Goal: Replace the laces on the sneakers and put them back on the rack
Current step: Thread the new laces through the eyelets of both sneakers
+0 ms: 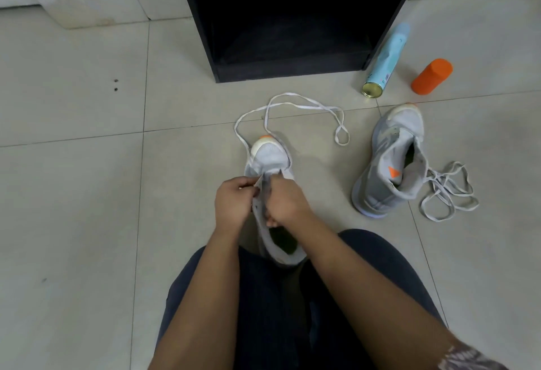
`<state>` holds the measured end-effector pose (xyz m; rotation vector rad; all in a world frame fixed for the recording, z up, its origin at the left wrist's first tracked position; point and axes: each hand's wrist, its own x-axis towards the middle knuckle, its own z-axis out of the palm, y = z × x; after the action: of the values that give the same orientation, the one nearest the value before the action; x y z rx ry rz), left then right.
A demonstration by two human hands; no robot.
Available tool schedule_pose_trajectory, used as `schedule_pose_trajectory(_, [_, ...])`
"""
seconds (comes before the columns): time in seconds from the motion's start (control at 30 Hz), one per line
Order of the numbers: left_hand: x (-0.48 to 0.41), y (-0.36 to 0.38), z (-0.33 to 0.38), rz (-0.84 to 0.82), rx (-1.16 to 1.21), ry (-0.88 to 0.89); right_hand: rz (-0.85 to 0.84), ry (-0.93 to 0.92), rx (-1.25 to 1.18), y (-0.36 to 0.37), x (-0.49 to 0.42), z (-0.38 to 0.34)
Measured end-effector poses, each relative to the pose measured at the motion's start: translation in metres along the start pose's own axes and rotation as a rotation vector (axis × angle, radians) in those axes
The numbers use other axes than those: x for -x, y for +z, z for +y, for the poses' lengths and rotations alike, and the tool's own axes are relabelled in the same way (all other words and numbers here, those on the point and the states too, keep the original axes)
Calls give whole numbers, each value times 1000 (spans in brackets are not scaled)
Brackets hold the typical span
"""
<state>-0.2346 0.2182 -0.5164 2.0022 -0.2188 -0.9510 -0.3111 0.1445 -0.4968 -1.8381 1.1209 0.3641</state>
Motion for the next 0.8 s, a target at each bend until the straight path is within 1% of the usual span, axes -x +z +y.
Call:
schedule_pose_trajectory(0.07, [-1,1,-2,-2,39,-14,105,-23,150,7,-12,-1])
schedule_pose_trajectory(0.17, [-2,1,-6,-14,71,-35,160,-48,296,7,-19,-2])
schedule_pose_trajectory(0.23, [-3,2,-7,-13,90,-39,193,-55,344,6,-20,0])
schedule_pose_trajectory(0.4, [2,7,-1,62,32,14,208,-106,488,0,-3,3])
schedule_pose_trajectory(0.47, [2,6,-1,64,21,26,190,-112,550,2,15,12])
schedule_pose_trajectory(0.6, [0,7,-3,13,33,17,189,-94,524,3,29,19])
schedule_pose_trajectory(0.67, [-1,7,-5,17,22,15,209,-66,465,3,21,12])
schedule_pose_trajectory(0.8, [-1,6,-5,6,55,-4,157,17,455,9,-5,2])
